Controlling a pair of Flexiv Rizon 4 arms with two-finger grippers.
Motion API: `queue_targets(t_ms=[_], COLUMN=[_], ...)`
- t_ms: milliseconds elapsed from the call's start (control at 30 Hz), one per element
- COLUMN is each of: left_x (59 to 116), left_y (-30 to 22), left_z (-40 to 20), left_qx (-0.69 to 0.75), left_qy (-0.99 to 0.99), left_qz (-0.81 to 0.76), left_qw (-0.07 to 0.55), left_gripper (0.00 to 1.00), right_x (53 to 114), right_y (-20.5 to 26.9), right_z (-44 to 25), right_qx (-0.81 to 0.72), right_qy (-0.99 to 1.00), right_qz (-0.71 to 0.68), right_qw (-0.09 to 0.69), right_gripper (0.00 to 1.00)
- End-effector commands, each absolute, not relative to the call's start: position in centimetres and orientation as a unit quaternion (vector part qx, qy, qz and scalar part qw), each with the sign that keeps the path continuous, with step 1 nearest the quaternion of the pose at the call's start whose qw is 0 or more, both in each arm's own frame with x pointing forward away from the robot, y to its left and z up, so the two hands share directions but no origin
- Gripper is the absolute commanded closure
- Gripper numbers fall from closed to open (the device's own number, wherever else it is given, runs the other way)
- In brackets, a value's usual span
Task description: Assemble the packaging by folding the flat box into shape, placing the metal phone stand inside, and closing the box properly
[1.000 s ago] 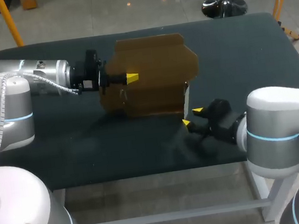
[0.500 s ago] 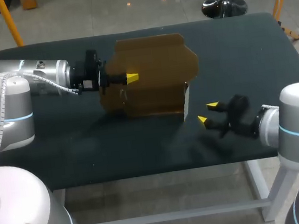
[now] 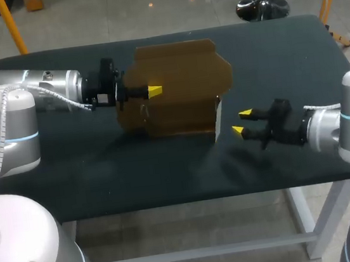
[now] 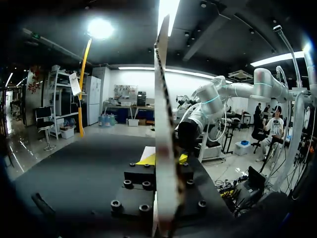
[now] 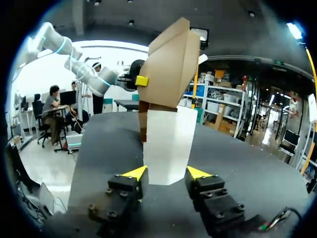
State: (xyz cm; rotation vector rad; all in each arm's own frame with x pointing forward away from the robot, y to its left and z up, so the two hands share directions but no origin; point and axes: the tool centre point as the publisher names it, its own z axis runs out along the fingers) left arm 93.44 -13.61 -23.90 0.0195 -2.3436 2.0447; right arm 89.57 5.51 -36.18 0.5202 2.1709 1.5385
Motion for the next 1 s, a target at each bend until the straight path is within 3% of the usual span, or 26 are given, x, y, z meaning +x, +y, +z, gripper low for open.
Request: queue_targets(t_ms=[33,400,1000], left_x=[93.5,93.5,93.5], left_y=[-13.6,-13.6,-13.6], left_z=[-24.3,-24.3,-24.3], left_qx=[0.005,0.005,0.005], left_qy=[-0.753,-0.753,-0.753], left_qz=[0.658,0.658,0.658], left_qw=[0.017,0.017,0.017], left_gripper=[1.00,1.00,1.00], right_x=[90.8,92.6,93.3], right_y=[6.5,8.3,10.5], right_z=[-36.6,-36.6,-36.4], right_qx=[0.175,0.156,0.169], right_qy=[0.787,0.792,0.786], right_qz=[0.556,0.556,0.552], right_qw=[0.202,0.199,0.219], right_gripper=[0.46,0.50,0.46])
